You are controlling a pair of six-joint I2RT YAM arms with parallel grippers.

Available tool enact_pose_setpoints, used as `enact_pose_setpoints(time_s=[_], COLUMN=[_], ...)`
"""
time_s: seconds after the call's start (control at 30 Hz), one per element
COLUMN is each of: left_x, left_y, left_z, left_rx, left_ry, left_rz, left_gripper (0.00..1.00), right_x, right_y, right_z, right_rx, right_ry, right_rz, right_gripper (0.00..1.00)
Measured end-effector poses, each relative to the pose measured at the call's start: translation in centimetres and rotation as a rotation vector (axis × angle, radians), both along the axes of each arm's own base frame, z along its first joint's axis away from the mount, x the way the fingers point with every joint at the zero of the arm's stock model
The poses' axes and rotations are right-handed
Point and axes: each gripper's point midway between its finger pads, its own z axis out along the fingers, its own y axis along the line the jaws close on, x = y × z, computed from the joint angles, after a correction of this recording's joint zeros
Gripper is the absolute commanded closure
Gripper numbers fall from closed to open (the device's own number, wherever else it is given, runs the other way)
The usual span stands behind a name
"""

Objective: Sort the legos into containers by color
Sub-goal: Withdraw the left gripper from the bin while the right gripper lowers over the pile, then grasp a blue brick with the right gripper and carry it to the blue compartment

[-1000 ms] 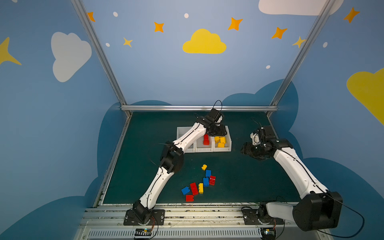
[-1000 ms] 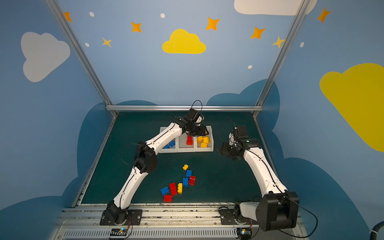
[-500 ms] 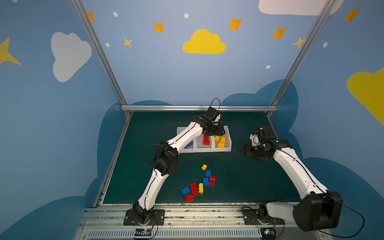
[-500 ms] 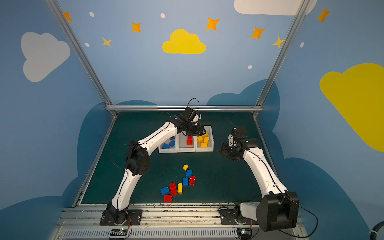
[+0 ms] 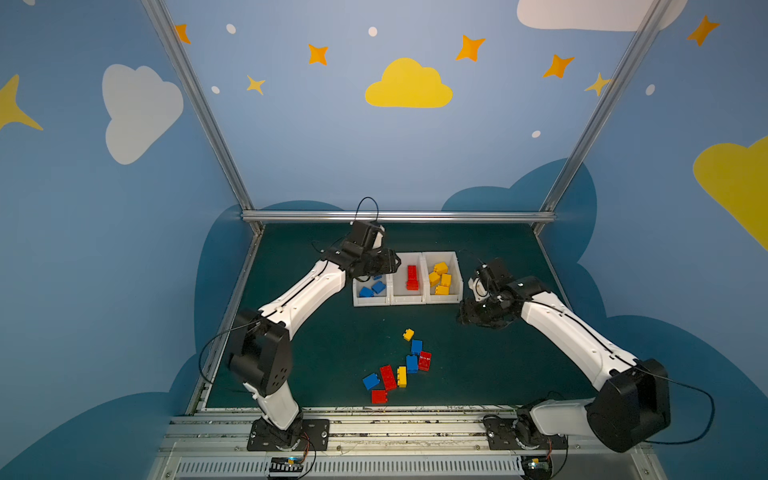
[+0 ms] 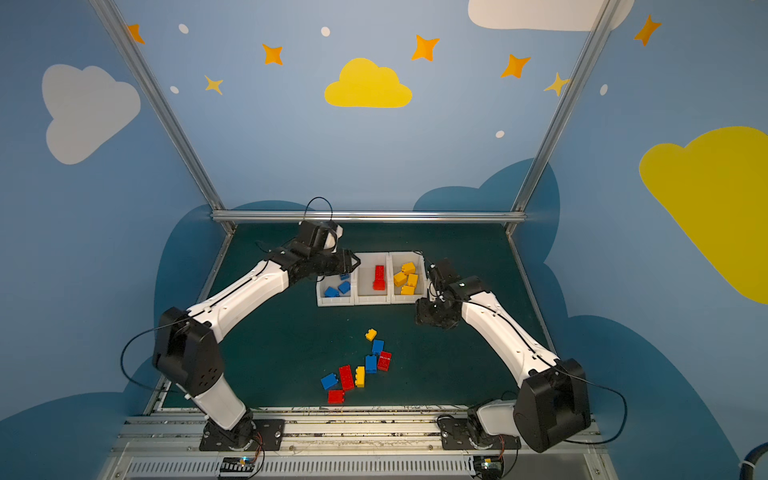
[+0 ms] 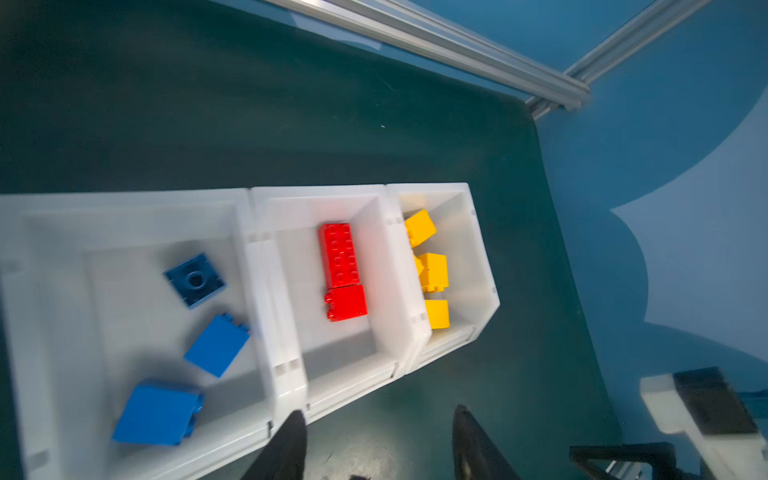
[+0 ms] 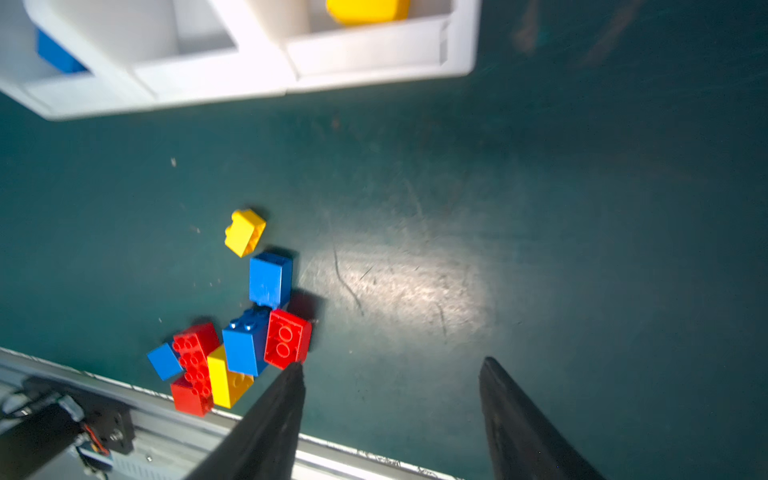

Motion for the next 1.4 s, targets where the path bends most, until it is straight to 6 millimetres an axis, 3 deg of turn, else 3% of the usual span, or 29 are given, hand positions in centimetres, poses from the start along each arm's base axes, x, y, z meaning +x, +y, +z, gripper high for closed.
enact_pose_setpoints(time_s=[0.17,0.37,0.5,0.73,0.93,1.4], left_x=[-3.1,-7.0,-9.0,-11.1,-11.8,-12.2], left_y=[6.2,10.4,12.1,13.3,13.5,13.6], left_z=[-0.8,-1.7,-2.6,-3.5,-4.4,-5.3], left_rx=[0.014,-0.005,-0.011,-0.036,-0.044,-0.048], left_ry=[-0.006,-0.013,-0.013,-0.008,0.017,0.034], left_rz=[0.131,0.236,0.289,0.337,0.354,0.357], left_gripper=[0.43,0.42,0.42,0.42,0.41,0.41], right_x=[-2.6,-5.4,-6.5,-7.2,-7.3,-7.7], right_y=[3.5,7.9,10.8,12.9,14.2,14.4], right_z=[-2.0,-4.4,-5.4,-6.6,-7.1,-8.5], right_rx=[-0.041,-0.103,-0.125,-0.156,-0.17,-0.211], right_ry=[0.067,0.14,0.157,0.18,0.181,0.216], right_rz=[0.103,0.211,0.268,0.289,0.297,0.283], right_gripper=[0.33,0.33,0.34,0.36,0.41,0.5])
